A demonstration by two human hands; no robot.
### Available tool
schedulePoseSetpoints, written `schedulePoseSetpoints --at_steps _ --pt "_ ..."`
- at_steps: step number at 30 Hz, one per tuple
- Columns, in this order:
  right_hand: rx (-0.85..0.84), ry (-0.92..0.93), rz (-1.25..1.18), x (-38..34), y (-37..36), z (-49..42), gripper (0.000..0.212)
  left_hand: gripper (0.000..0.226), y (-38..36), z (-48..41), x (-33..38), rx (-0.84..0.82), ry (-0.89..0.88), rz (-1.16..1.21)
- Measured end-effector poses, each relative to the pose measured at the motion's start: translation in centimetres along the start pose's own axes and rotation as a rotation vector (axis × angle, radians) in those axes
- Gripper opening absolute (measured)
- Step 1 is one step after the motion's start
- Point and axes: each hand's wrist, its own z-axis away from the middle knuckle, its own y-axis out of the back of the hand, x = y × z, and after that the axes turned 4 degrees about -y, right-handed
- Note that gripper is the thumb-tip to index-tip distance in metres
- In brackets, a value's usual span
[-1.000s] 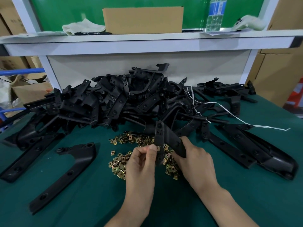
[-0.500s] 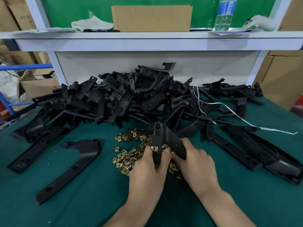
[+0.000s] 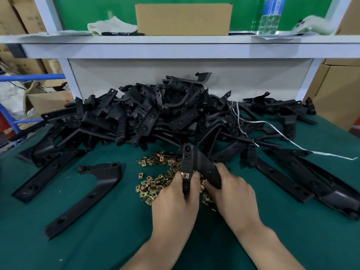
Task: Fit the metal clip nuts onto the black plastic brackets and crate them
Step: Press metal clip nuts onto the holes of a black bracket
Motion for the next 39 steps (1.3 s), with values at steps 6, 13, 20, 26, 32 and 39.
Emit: schedulePoseSetpoints --at_steps 6,13,20,26,32,39 --pt "-0.007 -0.008 -0.005 0.2 -0.1 0.0 0.031 0.044 0.1 0.0 0.0 0.019 -0.015 -0.083" --pt "-0.027 -0.04 0.0 0.2 -0.1 0.0 0.029 0.039 1.0 -1.1 -0.1 0.102 -0.19 -0.324" --pt "-0.035 -0.056 -0.003 0.1 0.0 0.0 0.029 0.035 1.0 -1.1 -0.1 0.14 -0.224 -0.323" --pt "-0.019 -0.058 0.004 0.0 0.0 0.0 0.031 0.038 1.0 -1.2 0.0 0.164 -0.184 -0.303" --pt "-0.03 -0.065 -0.018 0.0 0.0 0.0 0.031 0.041 0.9 -1.3 -0.1 0.159 -0.181 -0.292" --pt "-0.102 -0.072 -0.069 0.4 -0.3 -0.2 0.025 0.039 0.6 -1.0 -0.2 0.116 -0.204 -0.267"
